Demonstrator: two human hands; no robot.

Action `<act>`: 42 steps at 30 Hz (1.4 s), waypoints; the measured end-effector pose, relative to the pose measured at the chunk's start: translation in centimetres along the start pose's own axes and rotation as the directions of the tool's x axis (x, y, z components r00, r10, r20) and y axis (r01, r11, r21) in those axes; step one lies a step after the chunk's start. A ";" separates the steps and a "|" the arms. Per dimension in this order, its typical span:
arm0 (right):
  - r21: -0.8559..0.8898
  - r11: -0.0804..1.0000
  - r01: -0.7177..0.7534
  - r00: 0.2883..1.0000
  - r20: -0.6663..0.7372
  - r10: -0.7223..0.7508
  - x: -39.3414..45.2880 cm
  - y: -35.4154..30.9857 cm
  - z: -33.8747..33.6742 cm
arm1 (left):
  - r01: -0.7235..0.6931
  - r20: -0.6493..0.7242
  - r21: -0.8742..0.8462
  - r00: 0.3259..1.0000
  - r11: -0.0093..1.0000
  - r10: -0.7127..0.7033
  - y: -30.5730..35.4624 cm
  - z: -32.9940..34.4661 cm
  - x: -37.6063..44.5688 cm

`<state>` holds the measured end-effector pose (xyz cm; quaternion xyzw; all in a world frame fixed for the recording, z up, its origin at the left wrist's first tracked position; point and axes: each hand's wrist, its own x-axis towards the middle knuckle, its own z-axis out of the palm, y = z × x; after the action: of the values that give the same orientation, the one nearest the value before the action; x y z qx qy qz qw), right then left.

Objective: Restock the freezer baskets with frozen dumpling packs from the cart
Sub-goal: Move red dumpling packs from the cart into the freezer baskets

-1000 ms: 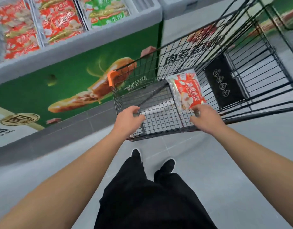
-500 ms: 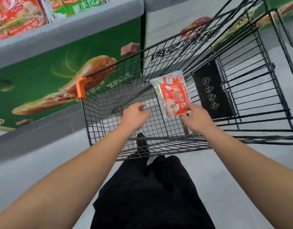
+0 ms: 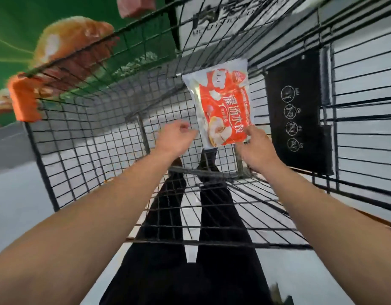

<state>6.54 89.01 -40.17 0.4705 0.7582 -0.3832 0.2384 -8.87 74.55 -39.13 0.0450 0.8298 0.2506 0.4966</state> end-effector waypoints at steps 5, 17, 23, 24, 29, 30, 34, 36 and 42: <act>0.027 0.999 -0.021 1.000 0.017 0.020 6.7 2.3 0.9 | 0.105 -0.008 -0.033 0.994 0.994 -0.105 0.8 3.6 5.7; 0.120 0.991 0.060 0.997 -0.048 -0.055 12.7 1.9 2.5 | 0.089 -0.013 -0.183 0.996 0.979 -0.093 -0.1 7.1 12.7; 0.125 0.987 0.100 0.994 0.033 -0.105 10.8 -0.3 4.7 | 0.211 0.057 -0.389 0.977 0.897 -0.205 -3.3 5.3 11.1; 0.118 0.984 0.131 0.989 0.053 -0.138 10.5 -0.8 5.1 | 0.248 0.100 -0.439 0.969 0.864 -0.228 -4.0 4.8 10.3; -0.027 0.952 0.305 0.923 0.255 -0.289 9.9 -4.6 7.6 | 0.409 0.237 -0.445 0.911 0.797 -0.336 -9.4 3.2 7.3; -0.060 0.936 0.346 0.904 0.290 -0.315 9.8 -5.2 8.3 | 0.419 0.252 -0.395 0.905 0.818 -0.342 -10.4 2.9 6.8; -0.104 0.920 0.377 0.900 0.275 -0.338 8.4 -5.8 10.7 | 0.342 0.116 -0.282 0.939 0.896 -0.322 -12.8 0.4 6.5; -0.136 0.937 0.322 0.942 0.143 -0.303 8.0 -4.6 11.5 | 0.280 -0.004 -0.243 0.957 0.929 -0.290 -13.3 -1.0 7.3; -0.085 0.996 -0.015 0.996 -0.088 0.008 6.0 0.8 12.8 | 0.124 -0.224 -0.039 0.966 0.992 -0.130 -13.5 -3.1 11.3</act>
<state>4.58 82.13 -52.34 0.4807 0.7809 -0.3279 0.2269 -14.88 65.32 -53.23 -0.0431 0.8790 0.2319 0.4144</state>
